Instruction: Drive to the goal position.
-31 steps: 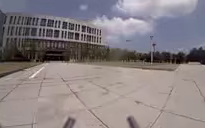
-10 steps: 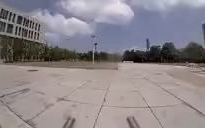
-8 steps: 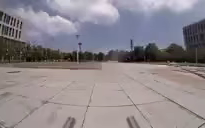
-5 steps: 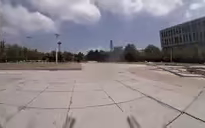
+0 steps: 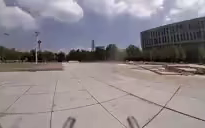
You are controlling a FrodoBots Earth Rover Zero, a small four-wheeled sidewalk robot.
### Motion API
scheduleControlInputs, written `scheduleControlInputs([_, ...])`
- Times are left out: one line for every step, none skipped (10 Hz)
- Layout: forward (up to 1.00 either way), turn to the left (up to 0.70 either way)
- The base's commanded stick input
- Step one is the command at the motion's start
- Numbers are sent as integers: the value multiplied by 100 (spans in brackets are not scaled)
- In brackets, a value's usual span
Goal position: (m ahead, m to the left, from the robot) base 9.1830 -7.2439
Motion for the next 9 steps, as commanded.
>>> scheduleControlInputs([0,-70])
scheduleControlInputs([0,-70])
scheduleControlInputs([0,-70])
scheduleControlInputs([0,-70])
scheduleControlInputs([0,-70])
scheduleControlInputs([0,-70])
scheduleControlInputs([0,-70])
scheduleControlInputs([0,-70])
scheduleControlInputs([0,-70])
